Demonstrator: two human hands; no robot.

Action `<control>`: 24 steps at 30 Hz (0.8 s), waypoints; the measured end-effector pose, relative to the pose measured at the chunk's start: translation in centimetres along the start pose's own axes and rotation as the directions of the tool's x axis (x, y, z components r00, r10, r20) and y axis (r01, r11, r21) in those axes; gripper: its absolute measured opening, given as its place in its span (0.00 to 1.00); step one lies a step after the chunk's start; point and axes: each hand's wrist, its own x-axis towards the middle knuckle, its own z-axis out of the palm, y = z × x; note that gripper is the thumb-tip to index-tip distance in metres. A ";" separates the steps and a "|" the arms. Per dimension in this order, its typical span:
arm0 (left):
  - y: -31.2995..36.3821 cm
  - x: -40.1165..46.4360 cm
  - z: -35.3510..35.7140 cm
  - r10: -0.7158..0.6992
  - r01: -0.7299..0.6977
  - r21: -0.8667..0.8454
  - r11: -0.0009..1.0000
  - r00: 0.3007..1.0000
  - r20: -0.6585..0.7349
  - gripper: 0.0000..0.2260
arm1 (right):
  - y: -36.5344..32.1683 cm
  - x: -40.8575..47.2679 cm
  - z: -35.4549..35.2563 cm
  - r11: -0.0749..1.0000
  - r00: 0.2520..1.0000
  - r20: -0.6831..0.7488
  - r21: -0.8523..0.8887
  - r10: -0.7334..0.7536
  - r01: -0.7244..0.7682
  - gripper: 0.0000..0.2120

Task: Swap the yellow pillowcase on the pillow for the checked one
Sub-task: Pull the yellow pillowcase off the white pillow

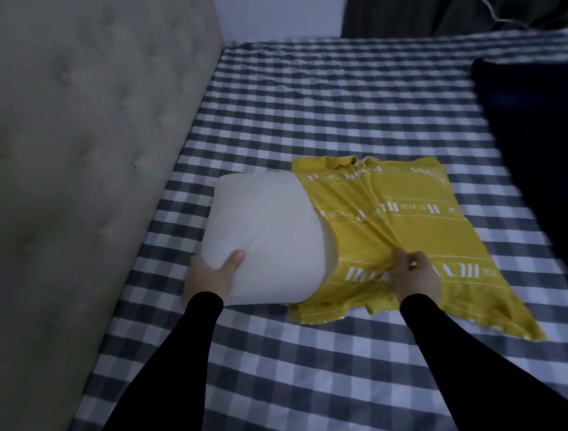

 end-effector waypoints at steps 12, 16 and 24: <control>-2.9 -5.0 3.4 0.297 -0.366 0.510 0.778 0.930 0.215 0.41 | 2.5 -7.2 6.0 0.843 0.861 0.275 0.222 0.429 -0.491 0.42; -3.4 -5.7 5.9 0.364 -0.472 0.587 0.658 0.882 0.300 0.53 | 3.6 -6.6 6.8 0.623 0.697 0.476 0.334 0.536 -0.707 0.61; -1.6 -2.4 7.4 0.480 -0.614 0.553 0.563 0.788 0.386 0.57 | 1.6 -4.9 8.7 0.472 0.772 0.426 0.618 0.472 -0.629 0.60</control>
